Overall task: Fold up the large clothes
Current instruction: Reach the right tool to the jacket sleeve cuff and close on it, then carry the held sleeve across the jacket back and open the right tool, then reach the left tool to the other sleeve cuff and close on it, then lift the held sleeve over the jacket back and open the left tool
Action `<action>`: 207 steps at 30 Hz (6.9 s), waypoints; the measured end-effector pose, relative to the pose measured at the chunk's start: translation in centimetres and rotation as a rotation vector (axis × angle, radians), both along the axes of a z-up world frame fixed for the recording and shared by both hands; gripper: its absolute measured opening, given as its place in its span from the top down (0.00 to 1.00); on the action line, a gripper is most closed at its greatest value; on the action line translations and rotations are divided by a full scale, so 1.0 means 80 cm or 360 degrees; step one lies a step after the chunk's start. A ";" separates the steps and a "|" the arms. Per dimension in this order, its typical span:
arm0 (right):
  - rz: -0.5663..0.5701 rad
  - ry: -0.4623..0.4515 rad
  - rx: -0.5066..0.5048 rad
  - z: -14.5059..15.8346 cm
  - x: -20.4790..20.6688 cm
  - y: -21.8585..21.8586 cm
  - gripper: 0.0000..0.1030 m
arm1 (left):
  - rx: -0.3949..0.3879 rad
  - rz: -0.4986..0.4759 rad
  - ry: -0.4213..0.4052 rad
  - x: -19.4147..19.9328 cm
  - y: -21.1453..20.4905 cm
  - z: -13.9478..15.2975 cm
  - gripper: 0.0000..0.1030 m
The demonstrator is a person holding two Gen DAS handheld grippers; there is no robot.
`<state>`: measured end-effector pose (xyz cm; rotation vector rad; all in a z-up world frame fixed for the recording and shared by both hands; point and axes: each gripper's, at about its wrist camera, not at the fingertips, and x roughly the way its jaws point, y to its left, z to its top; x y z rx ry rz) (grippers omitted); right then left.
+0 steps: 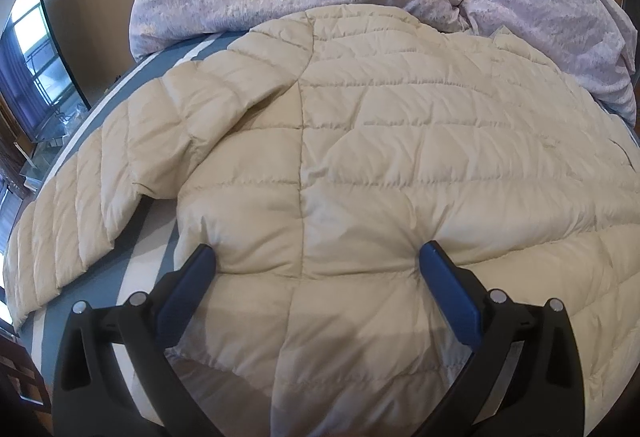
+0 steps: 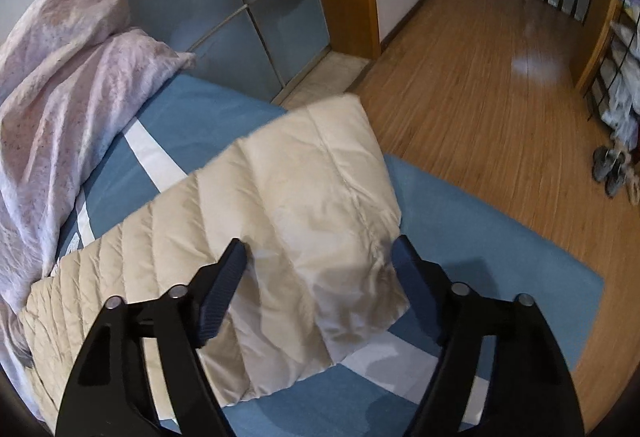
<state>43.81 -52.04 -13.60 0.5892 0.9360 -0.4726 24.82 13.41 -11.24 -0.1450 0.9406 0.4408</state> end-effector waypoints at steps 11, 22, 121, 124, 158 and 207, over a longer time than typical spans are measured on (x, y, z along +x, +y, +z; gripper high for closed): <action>0.0060 -0.0051 -0.0127 0.010 -0.008 0.016 0.91 | -0.0067 -0.0002 0.0004 0.001 0.006 -0.004 0.02; 0.0622 -0.0342 -0.0362 0.112 0.018 0.221 0.92 | -0.0074 -0.0003 0.0001 0.001 0.006 -0.004 0.02; 0.1496 -0.0200 -0.0417 0.022 -0.006 0.691 0.01 | -0.0325 0.1079 -0.0161 -0.280 0.321 0.027 0.19; 0.1494 -0.0200 -0.0415 0.022 -0.005 0.691 0.01 | -0.0310 0.1086 -0.0163 -0.279 0.320 0.025 0.19; 0.1484 -0.0213 -0.0395 0.021 -0.007 0.691 0.01 | -0.0199 0.0922 -0.0191 -0.233 0.299 0.052 0.96; 0.1273 -0.0395 -0.0236 0.082 -0.040 0.491 0.01 | -0.0284 -0.0386 -0.0322 0.119 -0.084 0.147 0.46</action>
